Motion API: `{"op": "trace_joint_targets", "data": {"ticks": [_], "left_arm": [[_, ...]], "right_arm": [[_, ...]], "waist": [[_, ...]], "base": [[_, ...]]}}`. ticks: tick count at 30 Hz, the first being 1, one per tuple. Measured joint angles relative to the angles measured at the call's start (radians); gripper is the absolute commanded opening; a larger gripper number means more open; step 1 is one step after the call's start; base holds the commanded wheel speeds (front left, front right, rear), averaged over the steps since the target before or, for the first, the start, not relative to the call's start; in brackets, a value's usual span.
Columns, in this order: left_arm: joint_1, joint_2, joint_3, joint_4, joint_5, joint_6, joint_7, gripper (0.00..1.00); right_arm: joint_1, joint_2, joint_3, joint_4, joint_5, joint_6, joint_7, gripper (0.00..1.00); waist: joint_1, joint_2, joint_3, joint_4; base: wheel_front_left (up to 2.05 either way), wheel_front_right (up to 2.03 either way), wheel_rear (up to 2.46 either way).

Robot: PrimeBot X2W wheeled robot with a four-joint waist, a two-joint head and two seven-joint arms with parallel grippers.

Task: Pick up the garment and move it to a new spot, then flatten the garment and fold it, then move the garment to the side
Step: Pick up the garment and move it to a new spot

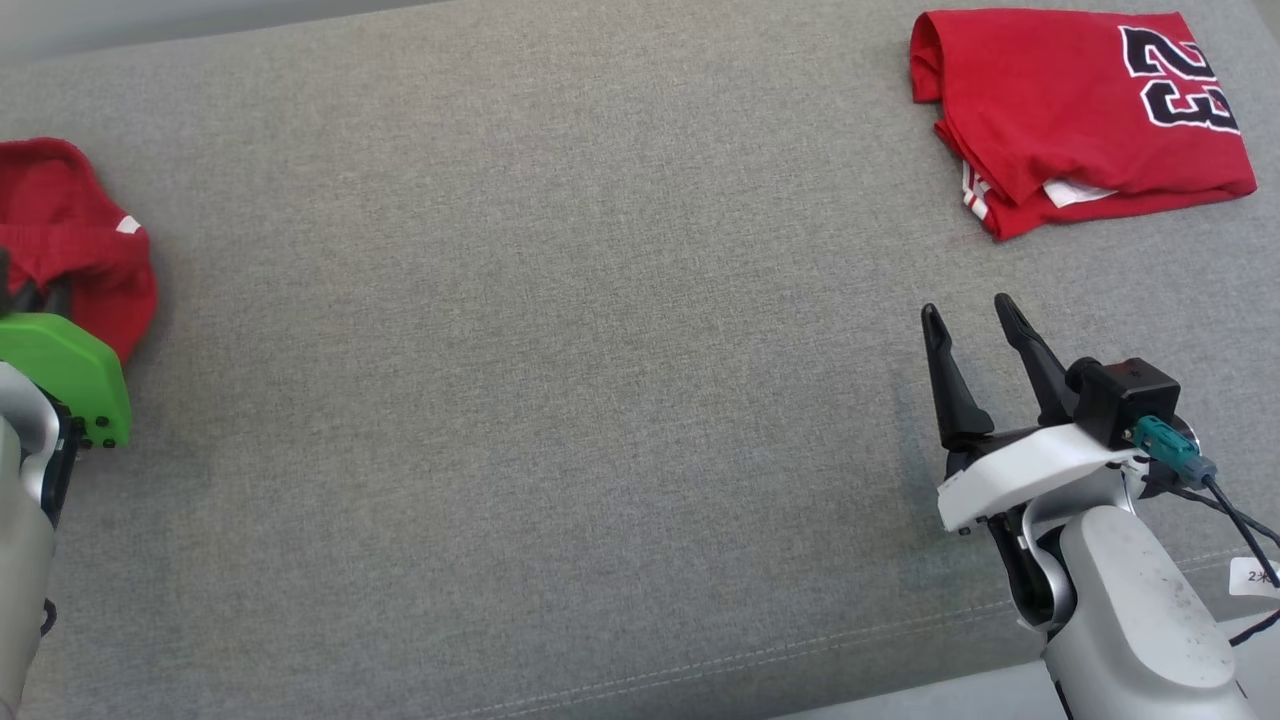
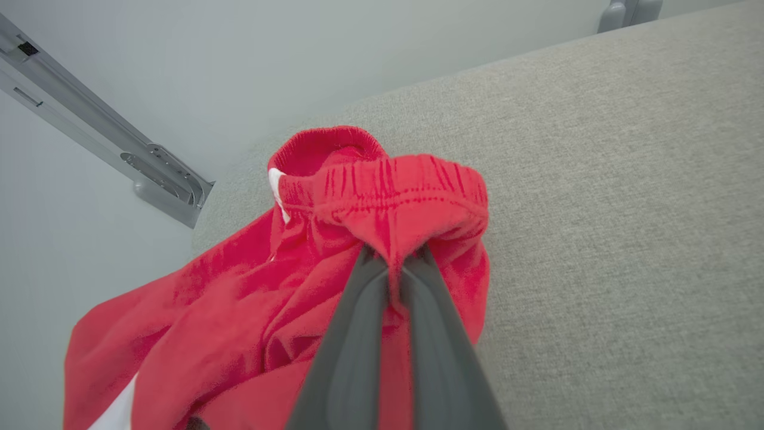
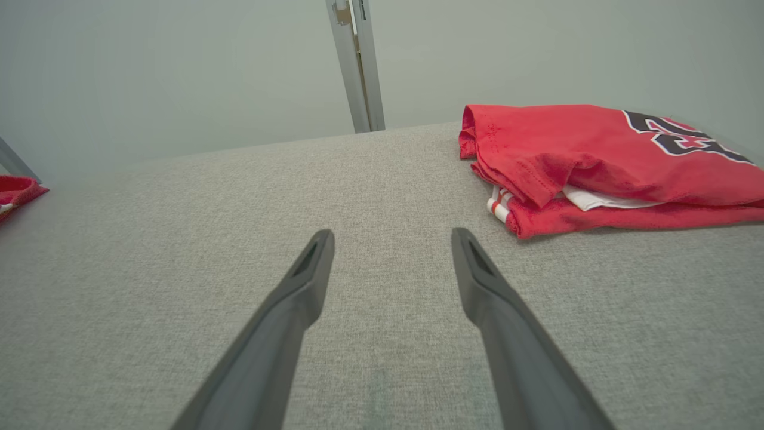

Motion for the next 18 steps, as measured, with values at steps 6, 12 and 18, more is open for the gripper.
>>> {"op": "trace_joint_targets", "data": {"ticks": [6, 12, 18], "left_arm": [[-0.034, -0.001, -0.020, -0.059, 0.018, -0.001, -0.031, 0.00], [-0.055, 0.005, -0.035, -0.140, 0.034, -0.002, -0.045, 0.00], [-0.082, 0.000, -0.061, -0.247, 0.056, -0.004, -0.049, 0.00]], "right_arm": [[0.014, 0.002, 0.000, 0.007, -0.001, 0.000, 0.000, 1.00], [0.017, 0.010, 0.001, 0.008, -0.002, 0.000, 0.000, 1.00], [0.020, 0.016, 0.000, 0.008, 0.003, 0.000, 0.000, 1.00]], "waist": [[0.0000, 0.0000, -0.034, 0.016], [0.0000, 0.0000, -0.060, 0.024], [0.0000, 0.0000, -0.072, 0.011]], "base": [[0.00, 0.00, 0.00], [0.00, 0.00, 0.00], [0.00, 0.00, 0.00]]}}
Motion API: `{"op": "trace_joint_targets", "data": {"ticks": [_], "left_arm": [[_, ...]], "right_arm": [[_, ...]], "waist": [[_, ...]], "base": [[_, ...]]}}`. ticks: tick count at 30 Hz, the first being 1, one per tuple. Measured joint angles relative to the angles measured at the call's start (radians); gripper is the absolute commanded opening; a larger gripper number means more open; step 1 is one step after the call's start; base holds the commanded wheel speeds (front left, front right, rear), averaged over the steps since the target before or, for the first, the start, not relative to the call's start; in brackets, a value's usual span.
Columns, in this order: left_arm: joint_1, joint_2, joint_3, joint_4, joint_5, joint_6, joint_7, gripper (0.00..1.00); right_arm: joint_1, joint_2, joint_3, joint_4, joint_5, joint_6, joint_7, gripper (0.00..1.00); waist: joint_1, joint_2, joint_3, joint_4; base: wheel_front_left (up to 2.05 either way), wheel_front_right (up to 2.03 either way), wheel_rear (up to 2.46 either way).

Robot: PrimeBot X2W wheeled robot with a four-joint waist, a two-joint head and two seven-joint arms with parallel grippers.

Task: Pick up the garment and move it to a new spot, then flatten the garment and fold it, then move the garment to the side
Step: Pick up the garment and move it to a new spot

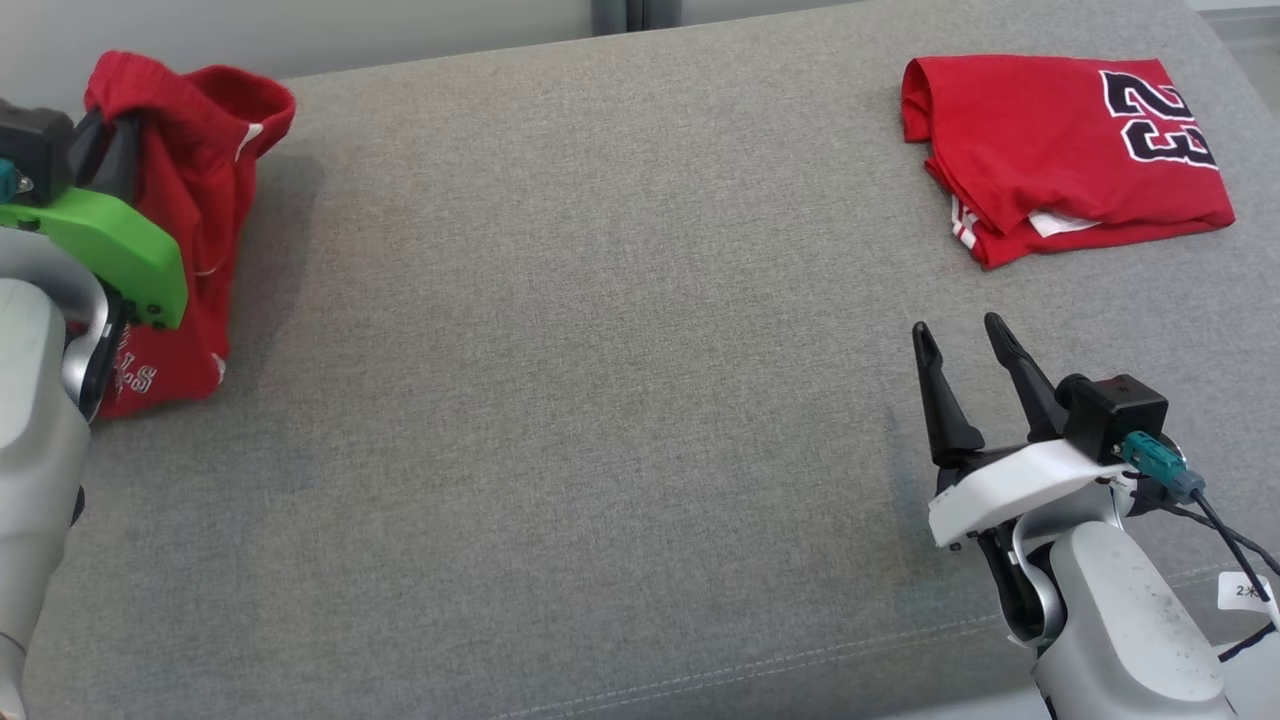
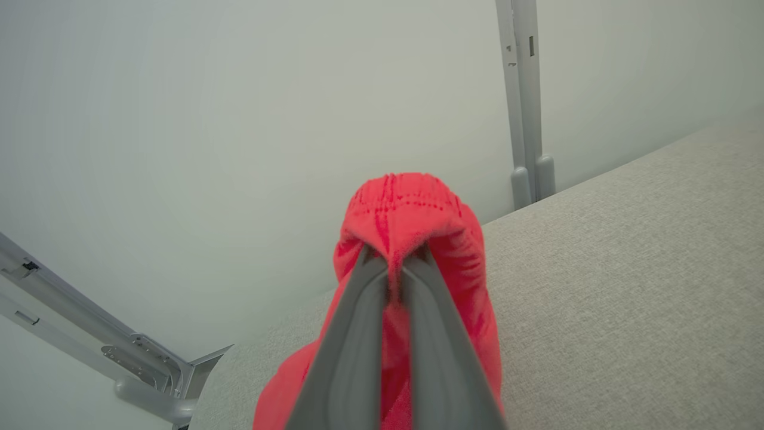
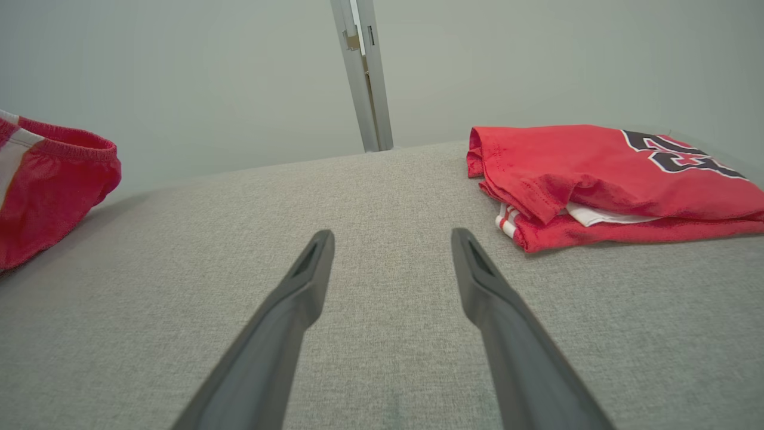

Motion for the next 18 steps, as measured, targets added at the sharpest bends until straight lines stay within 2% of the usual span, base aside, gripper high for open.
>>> {"op": "trace_joint_targets", "data": {"ticks": [8, 14, 18], "left_arm": [[-0.016, -0.019, -0.034, -0.187, 0.020, 0.008, 0.037, 0.00], [0.013, -0.036, -0.052, -0.361, 0.018, 0.040, 0.079, 0.00], [0.070, -0.071, -0.077, -0.471, 0.008, 0.061, 0.109, 0.00]], "right_arm": [[0.011, 0.011, -0.009, -0.001, 0.003, 0.000, 0.000, 1.00], [0.013, 0.015, -0.018, -0.003, 0.004, 0.000, 0.000, 1.00], [0.016, 0.016, -0.025, -0.007, 0.004, 0.000, 0.000, 1.00]], "waist": [[0.0000, 0.0000, -0.007, -0.041], [0.0000, 0.0000, -0.014, -0.078], [0.0000, 0.0000, -0.013, -0.096]], "base": [[0.00, 0.00, 0.00], [0.00, 0.00, 0.00], [0.00, 0.00, 0.00]]}}
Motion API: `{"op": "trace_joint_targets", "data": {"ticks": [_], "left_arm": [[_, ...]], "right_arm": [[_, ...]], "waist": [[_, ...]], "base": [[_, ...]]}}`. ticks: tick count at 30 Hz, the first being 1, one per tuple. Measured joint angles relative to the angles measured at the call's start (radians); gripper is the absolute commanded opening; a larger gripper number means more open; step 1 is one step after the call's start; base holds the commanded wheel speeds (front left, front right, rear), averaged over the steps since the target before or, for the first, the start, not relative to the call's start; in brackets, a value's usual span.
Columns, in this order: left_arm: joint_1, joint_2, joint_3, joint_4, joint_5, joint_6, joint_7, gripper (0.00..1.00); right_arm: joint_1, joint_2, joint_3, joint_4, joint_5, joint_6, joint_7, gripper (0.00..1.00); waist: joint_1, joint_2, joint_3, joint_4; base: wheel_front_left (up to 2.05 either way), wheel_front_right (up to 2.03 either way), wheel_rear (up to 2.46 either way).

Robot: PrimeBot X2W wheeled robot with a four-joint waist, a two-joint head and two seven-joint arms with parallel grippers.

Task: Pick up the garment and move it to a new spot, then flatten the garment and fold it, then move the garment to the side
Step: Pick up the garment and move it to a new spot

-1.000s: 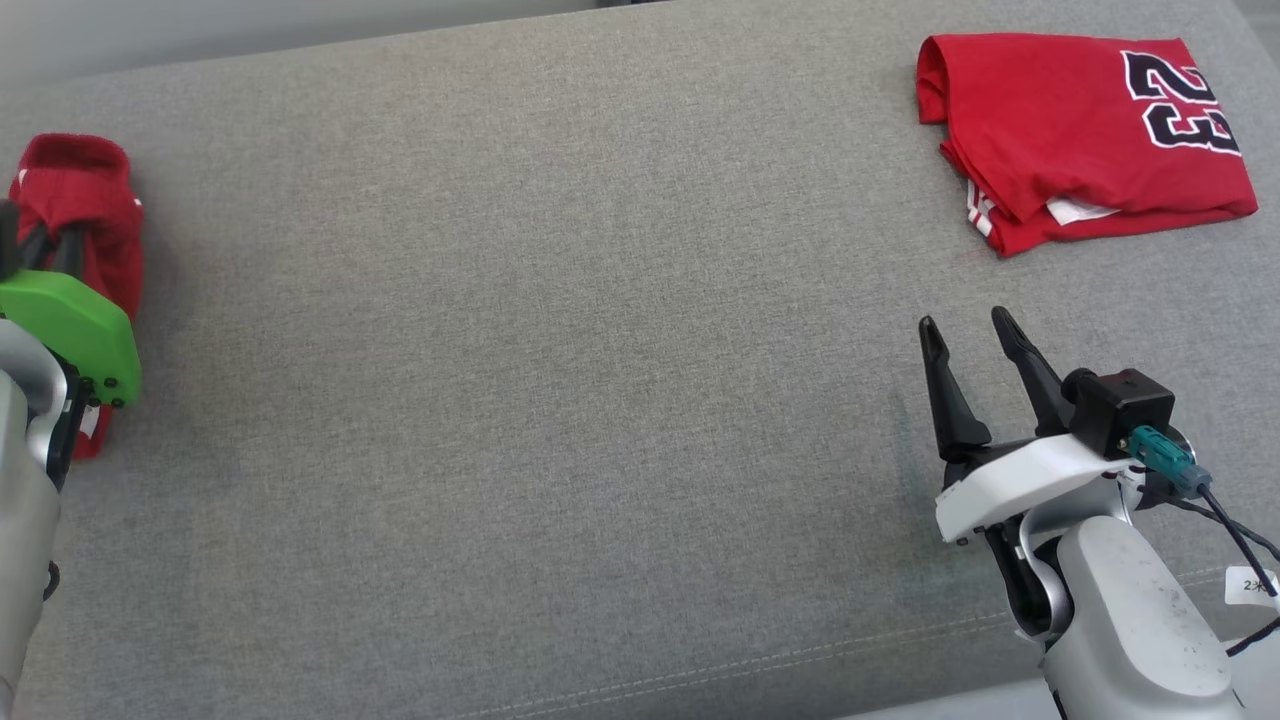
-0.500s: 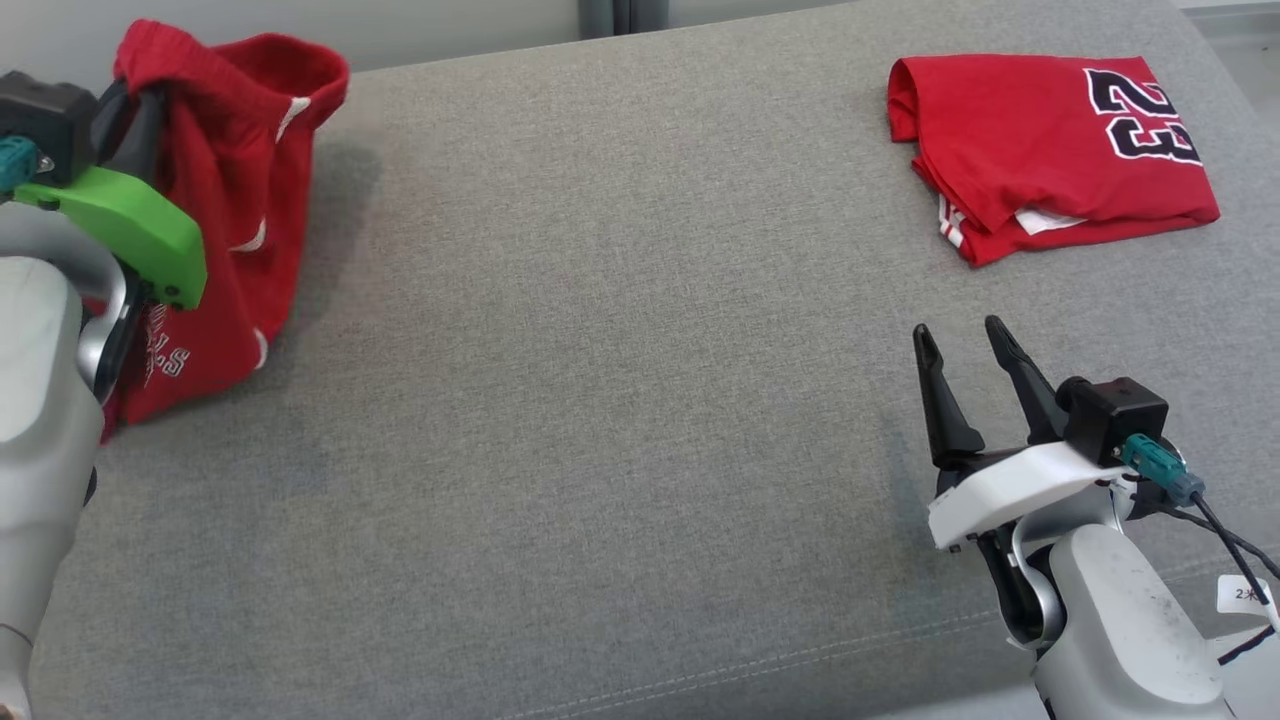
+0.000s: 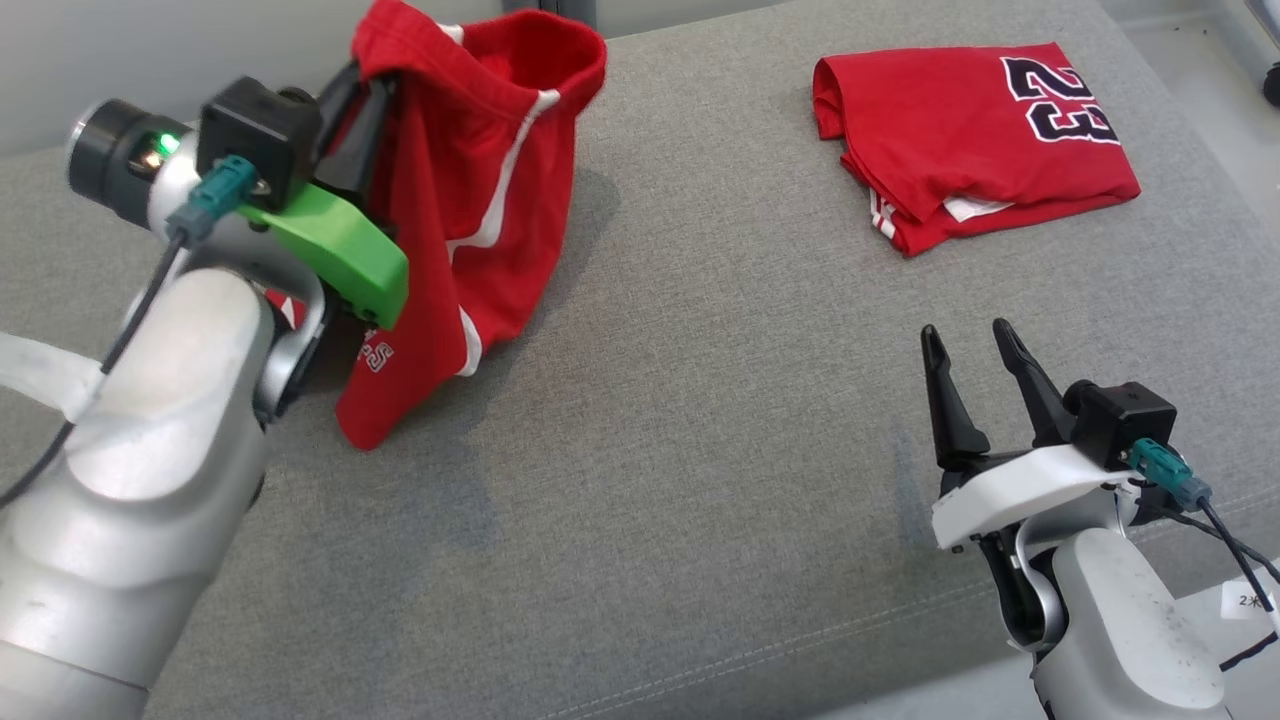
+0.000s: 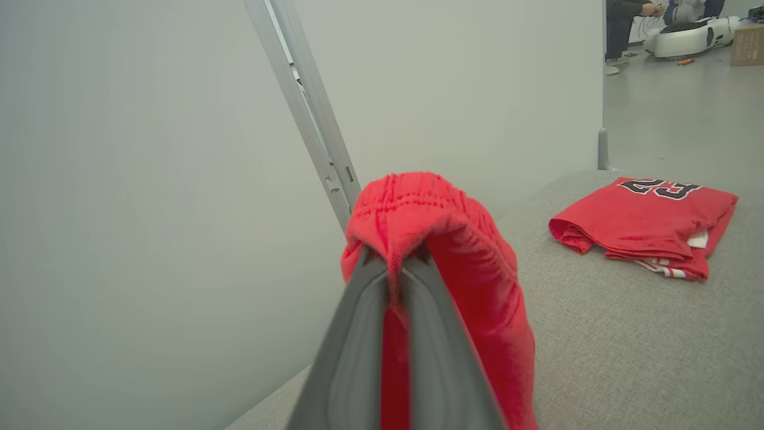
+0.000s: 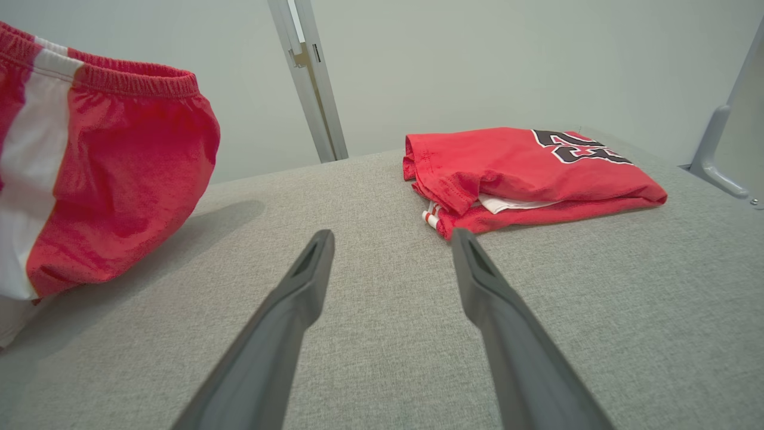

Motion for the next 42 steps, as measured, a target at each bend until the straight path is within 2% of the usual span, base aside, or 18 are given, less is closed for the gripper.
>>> {"op": "trace_joint_targets", "data": {"ticks": [5, 11, 22, 23, 24, 25, 29, 33, 34, 42], "left_arm": [[0.103, -0.039, -0.028, -0.054, -0.026, 0.032, 0.021, 0.00], [0.212, -0.113, -0.070, -0.007, -0.059, 0.038, -0.013, 0.00], [0.294, -0.274, -0.150, 0.221, -0.084, -0.024, -0.093, 0.00], [0.294, -0.283, -0.155, 0.237, -0.081, -0.028, -0.099, 0.32], [0.294, -0.290, -0.159, 0.251, -0.078, -0.032, -0.101, 0.96], [0.294, -0.295, -0.159, 0.261, -0.078, -0.035, -0.103, 1.00], [0.297, -0.302, -0.141, 0.269, -0.078, -0.040, -0.111, 1.00], [0.334, -0.300, -0.099, 0.208, -0.076, -0.031, -0.111, 1.00], [0.370, -0.292, -0.062, 0.144, -0.063, -0.019, -0.114, 1.00], [0.523, -0.251, 0.076, -0.072, 0.001, 0.036, -0.114, 1.00]], "right_arm": [[0.000, 0.003, -0.004, -0.004, 0.000, 0.000, 0.000, 1.00], [0.000, 0.006, 0.001, -0.004, -0.002, 0.000, 0.000, 1.00], [-0.002, 0.003, 0.025, 0.011, -0.002, 0.000, 0.000, 1.00], [-0.002, 0.003, 0.028, 0.013, -0.002, 0.000, 0.000, 1.00], [-0.002, 0.003, 0.030, 0.014, -0.002, 0.000, 0.000, 1.00], [-0.002, 0.003, 0.031, 0.015, -0.002, 0.000, 0.000, 1.00], [0.001, 0.001, 0.029, 0.016, -0.001, 0.000, 0.000, 1.00], [0.008, 0.001, 0.026, 0.017, -0.001, 0.000, 0.000, 1.00], [0.019, 0.001, 0.026, 0.019, 0.000, 0.000, 0.000, 1.00], [0.043, -0.006, 0.019, 0.021, 0.000, 0.000, 0.000, 1.00]], "waist": [[0.0000, 0.0000, 0.012, -0.006], [0.0000, 0.0000, 0.017, -0.005], [0.0000, 0.0000, 0.007, 0.003], [0.0000, 0.0000, 0.005, 0.004], [0.0000, 0.0000, 0.003, 0.005], [0.0000, 0.0000, 0.000, 0.007], [0.0000, 0.0000, -0.011, 0.016], [0.0000, 0.0000, -0.022, 0.025], [0.0000, 0.0000, -0.030, 0.030], [0.0001, 0.0000, -0.065, 0.065]], "base": [[0.00, 0.00, 0.00], [0.00, 0.00, 0.00], [0.00, 0.00, 0.00], [0.00, 0.00, 0.00], [0.00, 0.00, 0.00], [0.00, 0.00, 0.00], [0.00, 0.00, 0.00], [0.00, 0.00, 0.00], [0.00, 0.00, 0.00], [0.00, 0.00, 0.00]]}}
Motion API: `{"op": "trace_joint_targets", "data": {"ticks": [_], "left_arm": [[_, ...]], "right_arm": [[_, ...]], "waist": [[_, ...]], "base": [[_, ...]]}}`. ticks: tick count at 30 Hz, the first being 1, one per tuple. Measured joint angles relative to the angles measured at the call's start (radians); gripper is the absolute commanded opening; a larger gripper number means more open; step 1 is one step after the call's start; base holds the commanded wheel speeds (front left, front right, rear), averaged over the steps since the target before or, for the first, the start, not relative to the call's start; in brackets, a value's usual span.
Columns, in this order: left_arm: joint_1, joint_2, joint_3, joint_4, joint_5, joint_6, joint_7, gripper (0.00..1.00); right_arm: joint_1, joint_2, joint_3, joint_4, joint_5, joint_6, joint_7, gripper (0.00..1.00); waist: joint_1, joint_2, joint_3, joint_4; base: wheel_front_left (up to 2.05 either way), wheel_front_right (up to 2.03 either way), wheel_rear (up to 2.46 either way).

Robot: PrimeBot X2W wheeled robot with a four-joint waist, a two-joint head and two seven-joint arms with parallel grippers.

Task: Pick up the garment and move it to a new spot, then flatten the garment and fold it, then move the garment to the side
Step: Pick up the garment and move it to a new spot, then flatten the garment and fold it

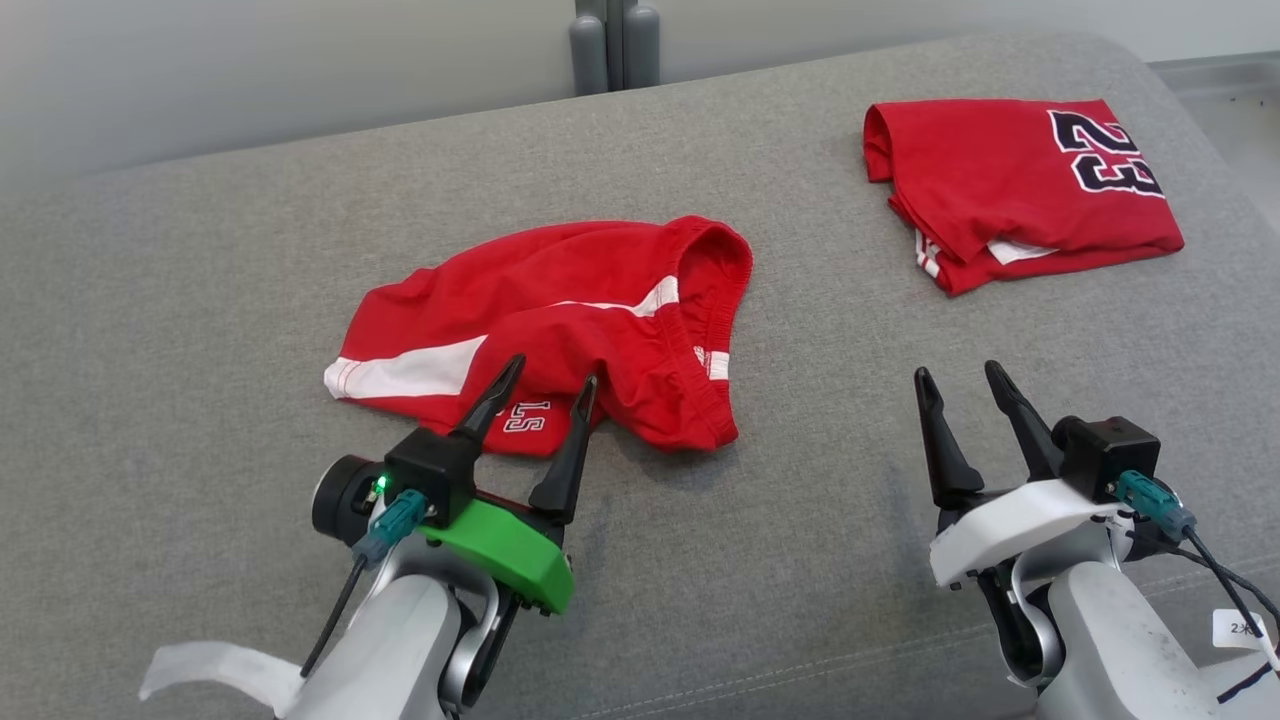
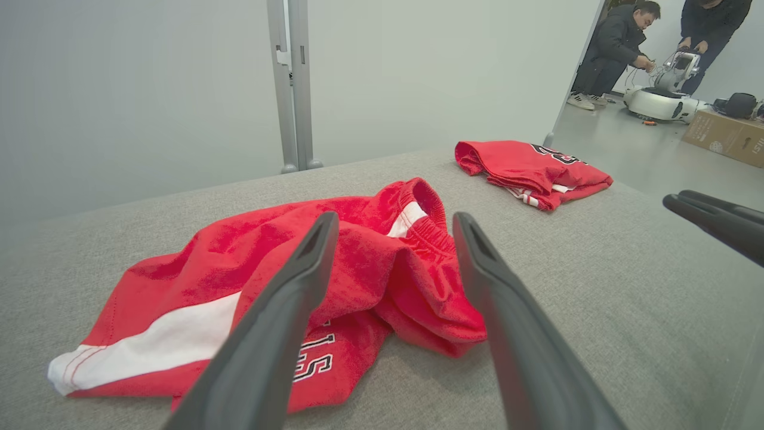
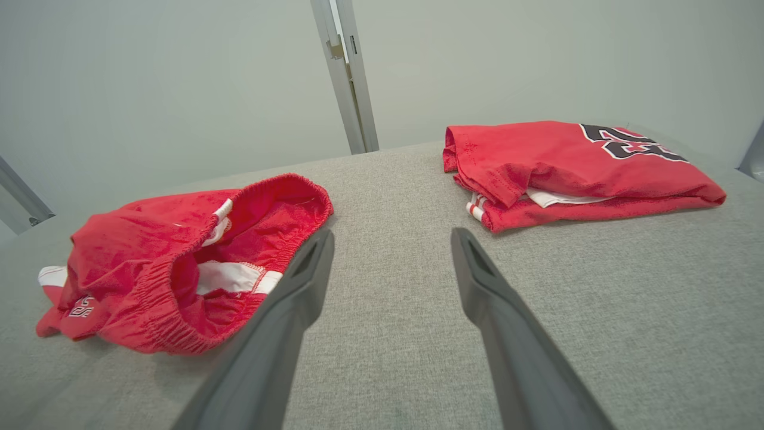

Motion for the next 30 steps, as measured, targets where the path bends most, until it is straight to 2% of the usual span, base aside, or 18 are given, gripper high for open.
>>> {"op": "trace_joint_targets", "data": {"ticks": [12, 30], "left_arm": [[0.184, 0.017, 0.240, -0.252, 0.134, 0.101, -0.001, 1.00], [0.388, -0.032, 0.474, -0.345, 0.208, 0.110, -0.001, 1.00]], "right_arm": [[0.019, 0.001, 0.005, 0.000, 0.001, 0.000, 0.000, 1.00], [0.060, 0.010, -0.010, -0.012, 0.007, 0.000, 0.000, 1.00]], "waist": [[0.0000, 0.0000, -0.042, 0.048], [0.0000, 0.0000, -0.079, 0.090]], "base": [[0.00, 0.00, 0.00], [0.00, 0.00, 0.00]]}}
